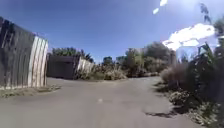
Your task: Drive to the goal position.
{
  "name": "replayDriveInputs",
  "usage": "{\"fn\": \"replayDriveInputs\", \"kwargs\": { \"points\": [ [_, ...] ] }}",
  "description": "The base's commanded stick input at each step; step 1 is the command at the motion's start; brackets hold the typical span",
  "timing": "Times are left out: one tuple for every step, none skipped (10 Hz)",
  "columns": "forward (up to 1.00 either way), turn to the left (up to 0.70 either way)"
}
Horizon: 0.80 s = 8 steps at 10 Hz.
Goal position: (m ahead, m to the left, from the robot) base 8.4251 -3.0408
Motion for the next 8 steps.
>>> {"fn": "replayDriveInputs", "kwargs": {
  "points": [
    [1.0, 0.0],
    [1.0, 0.0],
    [1.0, -0.4],
    [1.0, -0.4],
    [1.0, -0.4],
    [1.0, -0.04],
    [1.0, -0.02],
    [1.0, 0.0]
  ]
}}
